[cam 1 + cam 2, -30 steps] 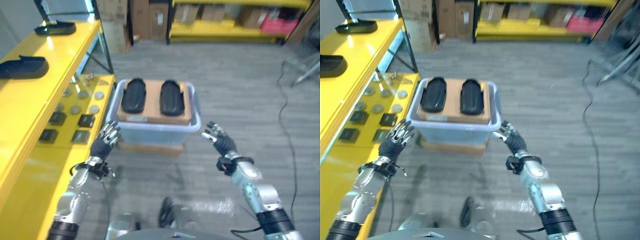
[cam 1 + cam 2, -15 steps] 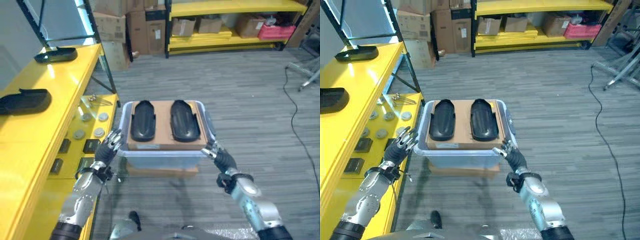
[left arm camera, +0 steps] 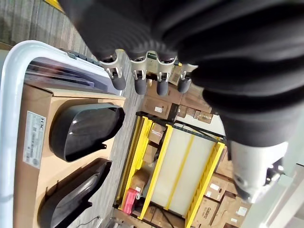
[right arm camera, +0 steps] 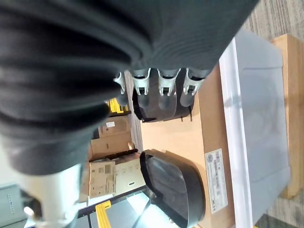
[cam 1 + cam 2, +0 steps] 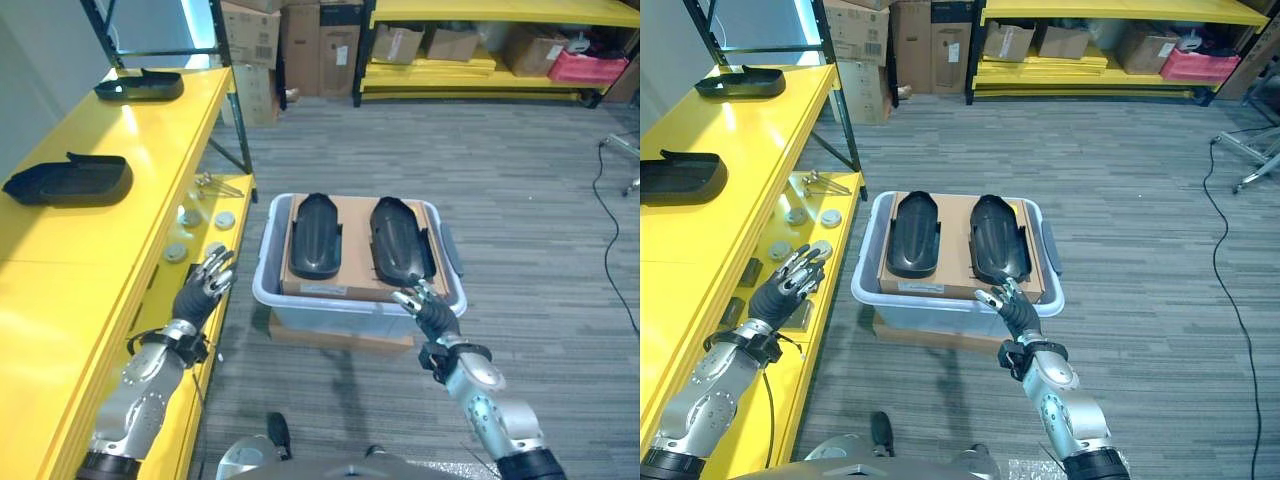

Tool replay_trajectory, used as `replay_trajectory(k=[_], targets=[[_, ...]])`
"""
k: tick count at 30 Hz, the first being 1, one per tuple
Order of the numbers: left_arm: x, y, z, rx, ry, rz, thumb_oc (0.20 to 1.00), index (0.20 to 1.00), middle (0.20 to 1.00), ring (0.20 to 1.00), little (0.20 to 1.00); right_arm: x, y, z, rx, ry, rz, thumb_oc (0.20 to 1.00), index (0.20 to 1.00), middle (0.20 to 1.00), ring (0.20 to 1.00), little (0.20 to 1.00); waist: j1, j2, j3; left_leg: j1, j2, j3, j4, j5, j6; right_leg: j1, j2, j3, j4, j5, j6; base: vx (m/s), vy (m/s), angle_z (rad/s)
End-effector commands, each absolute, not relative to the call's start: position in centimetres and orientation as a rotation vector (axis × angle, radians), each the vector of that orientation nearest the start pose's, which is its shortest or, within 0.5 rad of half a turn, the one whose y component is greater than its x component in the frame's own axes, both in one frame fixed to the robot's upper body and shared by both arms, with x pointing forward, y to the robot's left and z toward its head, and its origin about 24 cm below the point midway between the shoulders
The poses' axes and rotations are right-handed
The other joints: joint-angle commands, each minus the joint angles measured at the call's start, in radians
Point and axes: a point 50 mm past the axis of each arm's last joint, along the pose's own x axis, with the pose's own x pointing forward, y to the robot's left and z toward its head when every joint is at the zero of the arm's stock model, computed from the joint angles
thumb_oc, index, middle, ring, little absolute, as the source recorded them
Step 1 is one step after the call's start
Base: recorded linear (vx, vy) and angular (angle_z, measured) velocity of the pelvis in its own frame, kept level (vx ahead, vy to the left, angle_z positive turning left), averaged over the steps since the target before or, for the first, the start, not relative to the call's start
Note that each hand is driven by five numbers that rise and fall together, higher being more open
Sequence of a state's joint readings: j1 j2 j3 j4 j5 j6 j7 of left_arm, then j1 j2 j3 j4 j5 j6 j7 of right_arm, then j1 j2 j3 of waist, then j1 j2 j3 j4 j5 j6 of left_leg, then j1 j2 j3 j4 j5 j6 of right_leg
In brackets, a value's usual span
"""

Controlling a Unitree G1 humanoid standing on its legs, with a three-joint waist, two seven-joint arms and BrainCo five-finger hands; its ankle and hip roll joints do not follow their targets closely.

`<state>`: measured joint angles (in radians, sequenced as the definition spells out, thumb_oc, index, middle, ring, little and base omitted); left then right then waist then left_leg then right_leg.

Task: Move parts from the plastic box to the shelf.

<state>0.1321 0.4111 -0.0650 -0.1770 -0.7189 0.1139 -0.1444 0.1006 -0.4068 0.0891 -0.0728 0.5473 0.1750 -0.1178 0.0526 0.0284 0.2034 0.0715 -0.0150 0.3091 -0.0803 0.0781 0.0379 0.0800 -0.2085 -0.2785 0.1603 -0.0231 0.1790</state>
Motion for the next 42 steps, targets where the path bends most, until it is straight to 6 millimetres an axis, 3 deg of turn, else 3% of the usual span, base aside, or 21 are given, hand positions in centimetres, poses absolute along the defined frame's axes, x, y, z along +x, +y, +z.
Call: replay_trajectory(k=[1,4,7,11,13,16,19,23,25,28,31,37,42], targets=[[22.8,20.0,8.5,-0.245,-0.060,-0.292,1.000,1.000,1.000,1.000,1.000,24.2,-20.6,7.0,0.105,0.027,-0.024,1.000,1.000,1.000,1.000,1.000,0.012,0.020,0.011,0.017,0.002,-0.061,0.120,-0.169,0.014,-0.154,-0.017,-0.044,0.193,0.037,-0.006,-0.01,-0.057,-0.19],[23.1,20.5,9.6,-0.310,-0.086,-0.265,1.000,1.000,1.000,1.000,1.000,24.6,-20.0,7.3,0.102,0.015,0.000,1.000,1.000,1.000,1.000,1.000,0.028,0.004,0.029,0.002,0.019,-0.057,0.173,-0.210,0.000,-0.149,-0.101,-0.049,0.081,0.120,0.023,0.05,-0.212,0.04],[22.9,20.9,9.2,-0.379,-0.089,-0.220,1.000,1.000,1.000,1.000,1.000,24.4,-20.6,7.4,0.052,0.030,0.021,1.000,1.000,1.000,1.000,1.000,0.026,-0.001,0.029,-0.006,0.085,-0.029,0.201,-0.199,-0.040,-0.088,-0.077,-0.092,-0.014,0.057,0.029,0.10,-0.242,0.10],[23.0,20.0,9.1,-0.435,-0.129,-0.214,1.000,1.000,1.000,1.000,1.000,25.1,-22.2,8.2,-0.026,-0.007,0.004,1.000,1.000,1.000,1.000,1.000,0.031,-0.011,0.046,-0.074,0.172,-0.005,0.249,-0.152,-0.097,-0.060,-0.032,-0.128,-0.078,0.043,0.003,0.00,-0.195,0.23],[23.1,19.7,9.3,-0.420,-0.165,-0.228,1.000,1.000,1.000,1.000,1.000,25.8,-23.5,9.5,-0.085,-0.062,-0.039,1.000,1.000,1.000,1.000,1.000,0.043,-0.008,0.066,-0.100,0.199,-0.007,0.240,-0.119,-0.120,-0.054,-0.019,-0.158,-0.098,0.044,-0.009,-0.03,-0.135,0.18],[23.1,19.7,9.6,-0.431,-0.182,-0.248,1.000,1.000,1.000,1.000,1.000,26.2,-24.6,10.9,-0.135,-0.125,-0.091,1.000,1.000,1.000,1.000,1.000,0.049,0.001,0.083,-0.114,0.204,-0.018,0.224,-0.101,-0.129,-0.064,-0.020,-0.170,-0.094,0.040,-0.010,-0.02,-0.026,-0.07],[23.4,19.2,10.5,-0.417,-0.240,-0.297,1.000,1.000,1.000,1.000,1.000,27.5,-26.0,14.5,-0.223,-0.289,-0.222,1.000,1.000,1.000,1.000,1.000,0.065,0.023,0.119,-0.150,0.196,-0.049,0.212,-0.085,-0.132,-0.102,-0.033,-0.181,-0.065,0.031,-0.011,-0.07,0.042,-0.12],[24.7,18.2,12.4,-0.443,-0.333,-0.365,1.000,1.000,1.000,1.000,1.000,29.7,-26.8,20.9,-0.377,-0.545,-0.435,1.000,1.000,1.000,1.000,1.000,0.080,0.050,0.175,-0.224,0.176,-0.091,0.250,-0.092,-0.123,-0.183,-0.067,-0.175,0.007,0.011,-0.013,-0.12,0.070,0.07],[25.7,17.2,13.5,-0.449,-0.381,-0.414,1.000,1.000,1.000,1.000,1.000,31.1,-28.1,24.7,-0.477,-0.605,-0.547,1.000,1.000,1.000,1.000,1.000,0.096,0.069,0.209,-0.287,0.162,-0.122,0.305,-0.102,-0.116,-0.247,-0.090,-0.165,0.075,-0.009,-0.020,-0.13,0.052,0.28],[26.3,16.1,14.2,-0.461,-0.400,-0.467,1.000,1.000,1.000,1.000,1.000,32.1,-29.2,26.4,-0.519,-0.613,-0.628,1.000,1.000,1.000,1.000,1.000,0.114,0.079,0.235,-0.334,0.145,-0.149,0.344,-0.109,-0.108,-0.292,-0.108,-0.159,0.125,-0.021,-0.023,-0.06,-0.005,0.27],[26.5,15.1,14.4,-0.472,-0.385,-0.534,1.000,1.000,1.000,1.000,1.000,32.8,-31.1,26.1,-0.542,-0.543,-0.751,1.000,1.000,1.000,1.000,1.000,0.137,0.085,0.264,-0.378,0.126,-0.183,0.379,-0.118,-0.098,-0.326,-0.117,-0.156,0.162,-0.027,-0.024,-0.02,-0.060,0.21],[26.0,14.5,13.6,-0.465,-0.365,-0.595,1.000,1.000,1.000,1.000,1.000,32.4,-34.2,22.7,-0.539,-0.385,-0.874,1.000,1.000,1.000,1.000,1.000,0.151,0.082,0.307,-0.391,0.116,-0.198,0.385,-0.125,-0.089,-0.326,-0.117,-0.159,0.154,-0.018,-0.021,0.02,-0.015,0.22],[26.0,14.9,13.7,-0.478,-0.361,-0.569,1.000,1.000,1.000,1.000,1.000,31.9,-34.5,20.7,-0.538,-0.319,-0.868,1.000,1.000,1.000,1.000,1.000,0.142,0.070,0.316,-0.389,0.117,-0.190,0.384,-0.131,-0.087,-0.320,-0.115,-0.150,0.142,-0.015,-0.016,0.03,0.020,-0.03]])
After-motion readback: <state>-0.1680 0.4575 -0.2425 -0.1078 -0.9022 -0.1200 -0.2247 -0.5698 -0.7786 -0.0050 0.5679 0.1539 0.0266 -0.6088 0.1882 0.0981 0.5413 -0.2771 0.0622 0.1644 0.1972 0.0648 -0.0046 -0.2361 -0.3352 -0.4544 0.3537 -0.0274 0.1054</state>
